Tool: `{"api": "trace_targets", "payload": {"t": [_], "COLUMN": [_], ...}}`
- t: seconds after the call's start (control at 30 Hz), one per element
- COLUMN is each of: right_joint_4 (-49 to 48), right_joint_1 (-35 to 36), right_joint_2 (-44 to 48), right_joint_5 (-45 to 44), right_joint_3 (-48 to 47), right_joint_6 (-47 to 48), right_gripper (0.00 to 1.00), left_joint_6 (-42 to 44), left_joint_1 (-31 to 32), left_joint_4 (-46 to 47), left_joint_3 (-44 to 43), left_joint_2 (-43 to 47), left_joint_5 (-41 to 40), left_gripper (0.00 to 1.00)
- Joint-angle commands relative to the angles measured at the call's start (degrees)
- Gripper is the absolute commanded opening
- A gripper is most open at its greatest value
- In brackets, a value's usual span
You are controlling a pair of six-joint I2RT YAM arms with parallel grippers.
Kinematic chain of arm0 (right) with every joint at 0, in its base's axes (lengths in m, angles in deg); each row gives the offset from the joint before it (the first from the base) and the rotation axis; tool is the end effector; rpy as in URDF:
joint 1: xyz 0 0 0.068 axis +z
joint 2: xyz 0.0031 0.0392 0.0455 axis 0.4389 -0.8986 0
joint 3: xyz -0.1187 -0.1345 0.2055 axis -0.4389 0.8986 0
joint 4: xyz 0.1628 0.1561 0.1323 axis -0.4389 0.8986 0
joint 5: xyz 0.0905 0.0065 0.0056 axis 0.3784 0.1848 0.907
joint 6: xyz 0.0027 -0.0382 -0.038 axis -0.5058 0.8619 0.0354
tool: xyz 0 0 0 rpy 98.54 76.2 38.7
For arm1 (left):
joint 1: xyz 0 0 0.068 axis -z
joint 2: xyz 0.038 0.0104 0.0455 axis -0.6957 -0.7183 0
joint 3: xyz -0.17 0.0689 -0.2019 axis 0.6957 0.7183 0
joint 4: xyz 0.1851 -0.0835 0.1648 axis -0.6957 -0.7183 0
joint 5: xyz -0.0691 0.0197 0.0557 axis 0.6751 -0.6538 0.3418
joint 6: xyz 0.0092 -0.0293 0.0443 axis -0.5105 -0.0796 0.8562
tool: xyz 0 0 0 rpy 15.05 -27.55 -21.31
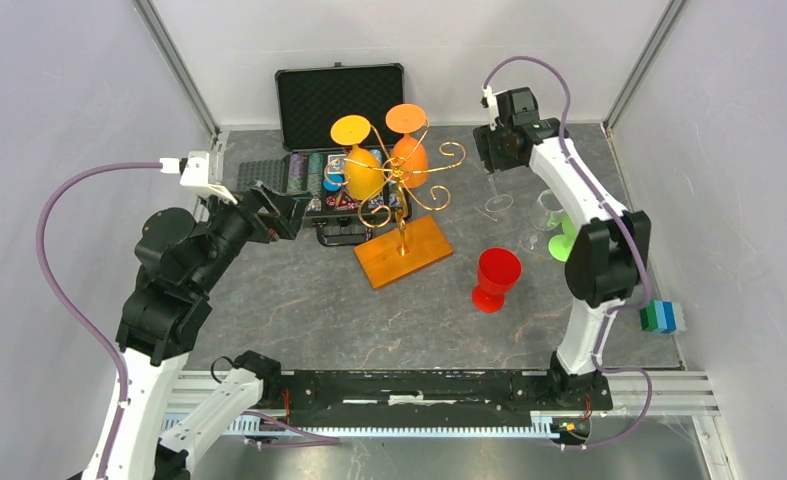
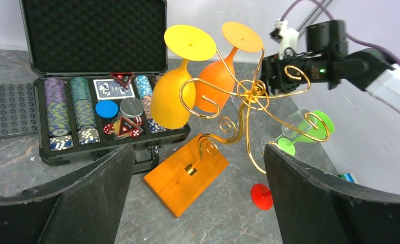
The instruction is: Take the wine glass off the wine glass rack
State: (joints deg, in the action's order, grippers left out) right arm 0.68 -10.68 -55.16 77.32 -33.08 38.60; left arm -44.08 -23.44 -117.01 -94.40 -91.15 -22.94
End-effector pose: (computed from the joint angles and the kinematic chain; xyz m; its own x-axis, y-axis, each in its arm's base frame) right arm 0.4028 0.1056 0.3280 -0.7125 -0.1977 -0.6732 -0.1749 0.9792 -0.1025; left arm 0.1048 -0.0404 0.4557 -0.1975 -0.3249 -0.9249 0.3252 0.8683 -0.3745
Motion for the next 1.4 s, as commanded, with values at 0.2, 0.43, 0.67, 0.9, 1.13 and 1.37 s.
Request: {"api": "trace_targets", "payload": {"t": [0.2,0.43,0.67,0.9,1.13,1.37], "right_joint_4": [-4.8,-6.3,-9.1,-10.4,-13.2,-16.1], "right_joint_1": [-0.3,0.2,0.2,0.2,0.2,0.2], "right_joint_2": [-11.7,-17.5,-20.1,-22.4,-22.1,-20.1], "right_joint_5": [2.4,-5.0,-6.0,-5.2,-4.1,-3.2], "right_joint_3": [-2.7,-4.4,-4.1,-4.1,-2.2,0.3], "right_joint_6": [2.8,2.0,2.1,1.6,1.1,1.4], "right_gripper": [0.66,0.64,0.60,0.43,0.21,0.00], "left_joint_6": [1.7,3.0,3.5,3.2,3.2,2.8], "left_joint_1": [0.0,0.0,0.0,0.1,0.1,0.0], "left_joint_4": [4.7,5.0,5.4,5.5,5.2,5.2], "left_joint_3": [3.4,4.5,5.5,5.5,5.2,4.6], "left_joint_2": [0.7,1.3,1.4,1.5,1.5,1.6], "left_joint_5": [0.3,-1.1,-1.2,-1.2,-2.0,-1.8], "left_gripper": [1.00,1.00,1.00,1.00,1.00,1.00]}}
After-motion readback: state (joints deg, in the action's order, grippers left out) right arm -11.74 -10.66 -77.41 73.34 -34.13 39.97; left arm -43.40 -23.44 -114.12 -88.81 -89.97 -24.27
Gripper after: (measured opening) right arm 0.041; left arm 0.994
